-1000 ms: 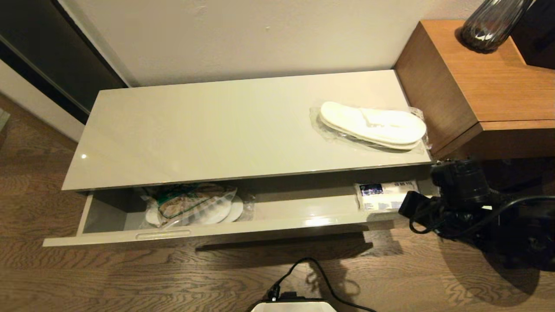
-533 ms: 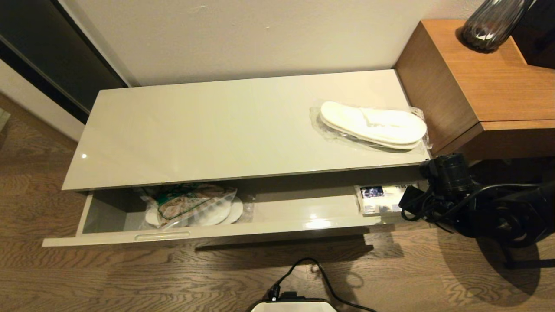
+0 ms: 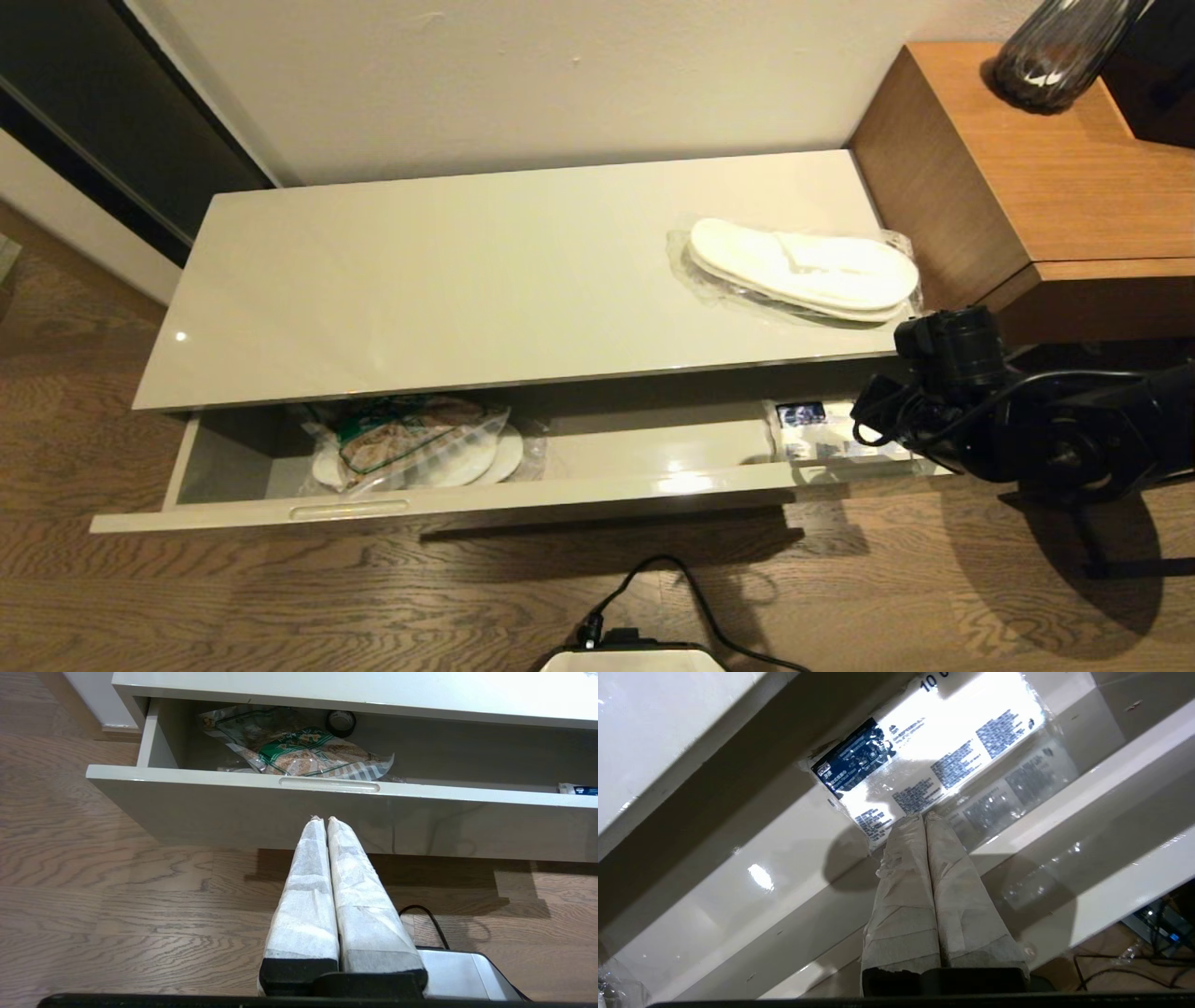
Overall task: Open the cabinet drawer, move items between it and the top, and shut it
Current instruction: Close the drawer
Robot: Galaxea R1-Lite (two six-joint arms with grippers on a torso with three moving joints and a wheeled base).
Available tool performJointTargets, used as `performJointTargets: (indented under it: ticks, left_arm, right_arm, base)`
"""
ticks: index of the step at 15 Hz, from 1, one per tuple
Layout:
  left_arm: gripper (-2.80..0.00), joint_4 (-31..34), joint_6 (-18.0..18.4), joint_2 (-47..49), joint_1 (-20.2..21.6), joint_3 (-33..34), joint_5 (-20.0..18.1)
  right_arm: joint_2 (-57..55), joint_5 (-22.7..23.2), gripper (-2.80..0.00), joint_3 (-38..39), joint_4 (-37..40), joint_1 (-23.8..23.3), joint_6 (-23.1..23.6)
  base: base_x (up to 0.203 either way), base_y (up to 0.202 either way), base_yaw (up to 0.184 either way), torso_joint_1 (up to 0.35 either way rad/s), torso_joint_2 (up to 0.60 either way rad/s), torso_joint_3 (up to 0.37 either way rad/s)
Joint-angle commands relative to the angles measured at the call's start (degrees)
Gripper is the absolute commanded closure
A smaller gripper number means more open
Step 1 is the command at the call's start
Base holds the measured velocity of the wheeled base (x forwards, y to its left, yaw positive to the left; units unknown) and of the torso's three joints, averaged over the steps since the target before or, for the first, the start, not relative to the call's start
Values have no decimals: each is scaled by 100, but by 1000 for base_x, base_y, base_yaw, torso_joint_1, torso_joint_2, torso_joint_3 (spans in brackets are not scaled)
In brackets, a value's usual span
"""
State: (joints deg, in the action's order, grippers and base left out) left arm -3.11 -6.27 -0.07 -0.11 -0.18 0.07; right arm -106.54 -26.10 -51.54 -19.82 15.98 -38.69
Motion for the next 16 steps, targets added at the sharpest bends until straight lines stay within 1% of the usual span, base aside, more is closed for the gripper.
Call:
performJointTargets:
  ticks: [1, 5, 8, 10, 13, 15, 16]
  left_arm:
    - [0, -6, -6, 7, 2, 1, 1]
    - [0, -6, -6, 7, 2, 1, 1]
    - [0, -6, -6, 7, 2, 1, 10]
    - [0, -6, -6, 7, 2, 1, 2]
    - [0, -6, -6, 7, 2, 1, 8]
    - [0, -6, -6, 7, 2, 1, 1]
    - [0, -6, -6, 7, 2, 1, 1]
  right_arm:
    - [392, -8, 0, 48, 76, 12, -10]
    - [1150, 21, 0, 567, 429, 253, -28]
    - [1406, 128, 0, 1075, 599, 455, -33]
    - [1085, 130, 0, 1291, 562, 472, -76]
    - [558, 112, 0, 1382, 525, 476, -450]
    - [319, 95, 0, 1326, 499, 476, -471]
    - [235, 86, 0, 1281, 326, 474, -472]
  base:
    - [0, 0, 0, 0, 0, 0]
    - [0, 0, 0, 0, 0, 0]
    - [0, 0, 0, 0, 0, 0]
    - [0, 0, 0, 0, 0, 0]
    - [0, 0, 0, 0, 0, 0]
    - [0, 0, 0, 0, 0, 0]
    - [0, 0, 0, 0, 0, 0]
